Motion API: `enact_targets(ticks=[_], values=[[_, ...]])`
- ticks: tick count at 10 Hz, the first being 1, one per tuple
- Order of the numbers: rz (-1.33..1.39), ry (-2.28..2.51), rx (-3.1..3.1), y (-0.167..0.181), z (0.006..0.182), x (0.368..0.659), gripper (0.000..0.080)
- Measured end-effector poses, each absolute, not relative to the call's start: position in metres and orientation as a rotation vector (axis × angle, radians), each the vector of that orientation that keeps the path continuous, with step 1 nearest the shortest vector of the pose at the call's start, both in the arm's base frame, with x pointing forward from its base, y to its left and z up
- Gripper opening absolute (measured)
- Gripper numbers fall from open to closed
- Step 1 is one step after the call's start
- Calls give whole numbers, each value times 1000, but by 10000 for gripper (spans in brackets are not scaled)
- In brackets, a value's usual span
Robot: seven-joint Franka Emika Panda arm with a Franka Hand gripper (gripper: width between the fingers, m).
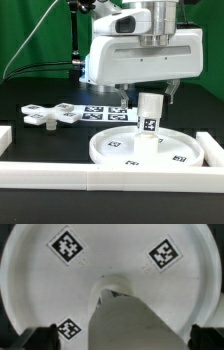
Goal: Assemble round table
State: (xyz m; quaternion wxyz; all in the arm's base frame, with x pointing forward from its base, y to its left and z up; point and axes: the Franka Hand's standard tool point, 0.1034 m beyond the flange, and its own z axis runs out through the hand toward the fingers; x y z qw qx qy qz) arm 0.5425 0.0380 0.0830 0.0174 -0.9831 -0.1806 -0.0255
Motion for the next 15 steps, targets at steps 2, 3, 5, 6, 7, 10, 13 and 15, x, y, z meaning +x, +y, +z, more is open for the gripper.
enact_targets(ticks=[2, 3, 5, 6, 7, 10, 13, 15], values=[[-79, -551, -3056, 38, 83, 543, 404], [-79, -524, -3060, 38, 83, 543, 407], [-78, -444, -3070, 38, 83, 542, 407], [-74, -306, -3083, 39, 83, 542, 407], [-77, -100, -3078, 39, 82, 542, 407], [-85, 483, -2994, 40, 81, 541, 407], [-97, 783, -2903, 41, 82, 545, 407], [-87, 937, -2848, 41, 82, 545, 407]])
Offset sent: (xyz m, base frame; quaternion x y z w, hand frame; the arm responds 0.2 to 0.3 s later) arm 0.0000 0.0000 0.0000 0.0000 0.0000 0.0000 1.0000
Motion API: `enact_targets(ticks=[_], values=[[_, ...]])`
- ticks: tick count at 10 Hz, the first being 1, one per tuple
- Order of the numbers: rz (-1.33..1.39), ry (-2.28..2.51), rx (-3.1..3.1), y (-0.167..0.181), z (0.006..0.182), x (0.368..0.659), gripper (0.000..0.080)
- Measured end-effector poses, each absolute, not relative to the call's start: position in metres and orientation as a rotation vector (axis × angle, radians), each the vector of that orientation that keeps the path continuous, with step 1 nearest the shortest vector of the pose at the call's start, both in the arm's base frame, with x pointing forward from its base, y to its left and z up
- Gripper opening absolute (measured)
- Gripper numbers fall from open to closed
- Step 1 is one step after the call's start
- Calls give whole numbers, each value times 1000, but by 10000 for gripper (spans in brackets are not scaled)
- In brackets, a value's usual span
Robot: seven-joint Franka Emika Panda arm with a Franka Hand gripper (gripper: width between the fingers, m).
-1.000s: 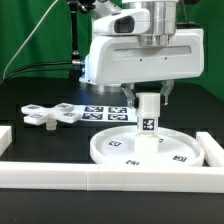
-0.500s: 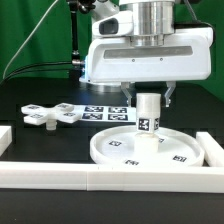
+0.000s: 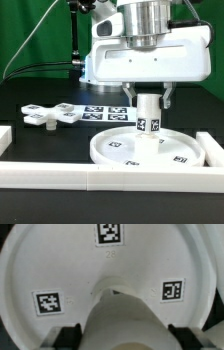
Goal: Assemble round table
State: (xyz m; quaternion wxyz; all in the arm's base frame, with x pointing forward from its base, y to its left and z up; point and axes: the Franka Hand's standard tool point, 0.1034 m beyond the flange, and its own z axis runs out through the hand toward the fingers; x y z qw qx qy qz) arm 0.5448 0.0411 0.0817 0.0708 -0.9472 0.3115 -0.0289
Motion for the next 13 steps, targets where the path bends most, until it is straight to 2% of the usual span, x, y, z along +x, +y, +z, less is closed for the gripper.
enact_targets(ticks=[7, 11, 12, 13], values=[[33, 1760, -2314, 45, 81, 543, 407], [60, 1903, -2197, 48, 81, 543, 407], [56, 1876, -2220, 48, 81, 543, 491], [48, 1822, -2269, 48, 81, 543, 491]])
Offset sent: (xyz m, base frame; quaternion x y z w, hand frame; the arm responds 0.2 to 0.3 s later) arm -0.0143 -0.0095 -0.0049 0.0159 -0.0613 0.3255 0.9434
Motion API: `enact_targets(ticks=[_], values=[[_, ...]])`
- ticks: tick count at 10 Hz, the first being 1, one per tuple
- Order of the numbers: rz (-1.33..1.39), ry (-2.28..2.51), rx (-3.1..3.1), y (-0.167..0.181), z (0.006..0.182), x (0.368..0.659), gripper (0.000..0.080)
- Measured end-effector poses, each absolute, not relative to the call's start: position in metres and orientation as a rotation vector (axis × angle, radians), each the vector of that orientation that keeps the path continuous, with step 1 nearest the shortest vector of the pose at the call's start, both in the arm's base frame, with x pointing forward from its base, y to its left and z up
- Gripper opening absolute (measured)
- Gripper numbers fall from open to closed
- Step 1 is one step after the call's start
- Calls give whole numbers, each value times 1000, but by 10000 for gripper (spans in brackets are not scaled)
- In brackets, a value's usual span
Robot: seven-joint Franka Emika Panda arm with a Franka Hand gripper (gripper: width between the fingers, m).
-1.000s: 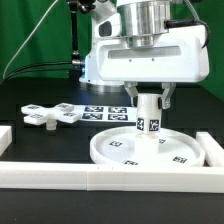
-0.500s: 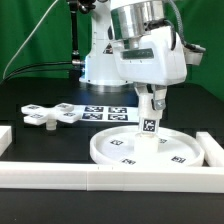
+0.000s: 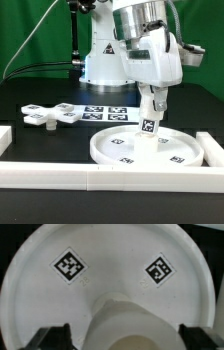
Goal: Assemble round table
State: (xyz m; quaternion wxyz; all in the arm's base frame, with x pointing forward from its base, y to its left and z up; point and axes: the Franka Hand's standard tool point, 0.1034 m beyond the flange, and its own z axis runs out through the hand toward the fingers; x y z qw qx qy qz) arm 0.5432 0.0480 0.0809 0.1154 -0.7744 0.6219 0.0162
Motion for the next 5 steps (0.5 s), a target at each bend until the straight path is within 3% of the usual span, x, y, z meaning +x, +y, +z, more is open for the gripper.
enact_targets(ticks=[1, 5], values=[[21, 1670, -2386, 47, 82, 546, 614], [-38, 1260, -2626, 47, 81, 547, 648]])
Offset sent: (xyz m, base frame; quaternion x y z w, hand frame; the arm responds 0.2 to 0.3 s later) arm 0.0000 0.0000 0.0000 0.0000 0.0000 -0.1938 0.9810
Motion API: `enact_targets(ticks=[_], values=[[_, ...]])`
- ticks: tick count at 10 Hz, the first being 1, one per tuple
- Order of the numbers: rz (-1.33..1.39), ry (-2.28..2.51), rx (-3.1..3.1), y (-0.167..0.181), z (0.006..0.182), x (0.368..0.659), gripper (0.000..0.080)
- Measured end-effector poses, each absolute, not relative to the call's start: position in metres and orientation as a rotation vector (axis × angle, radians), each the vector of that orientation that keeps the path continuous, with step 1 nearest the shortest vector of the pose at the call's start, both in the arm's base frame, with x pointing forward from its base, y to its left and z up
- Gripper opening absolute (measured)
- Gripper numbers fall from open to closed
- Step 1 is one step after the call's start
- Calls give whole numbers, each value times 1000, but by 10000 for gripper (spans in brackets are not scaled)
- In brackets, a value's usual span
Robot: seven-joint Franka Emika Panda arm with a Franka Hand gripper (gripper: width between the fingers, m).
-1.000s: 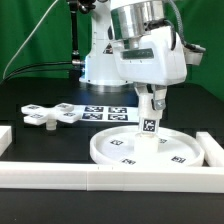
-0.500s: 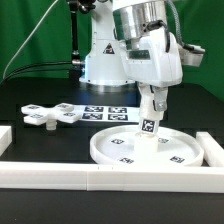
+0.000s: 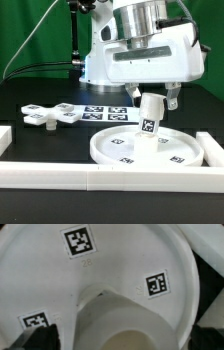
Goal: Assemble round table
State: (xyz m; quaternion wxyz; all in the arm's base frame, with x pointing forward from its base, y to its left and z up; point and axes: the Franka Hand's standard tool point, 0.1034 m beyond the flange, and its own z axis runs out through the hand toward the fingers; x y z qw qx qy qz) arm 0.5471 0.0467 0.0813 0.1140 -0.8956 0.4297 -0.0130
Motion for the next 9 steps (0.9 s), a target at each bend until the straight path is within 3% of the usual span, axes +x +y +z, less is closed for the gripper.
enact_targets(ticks=[9], values=[[-176, 150, -3008, 51, 84, 552, 648]])
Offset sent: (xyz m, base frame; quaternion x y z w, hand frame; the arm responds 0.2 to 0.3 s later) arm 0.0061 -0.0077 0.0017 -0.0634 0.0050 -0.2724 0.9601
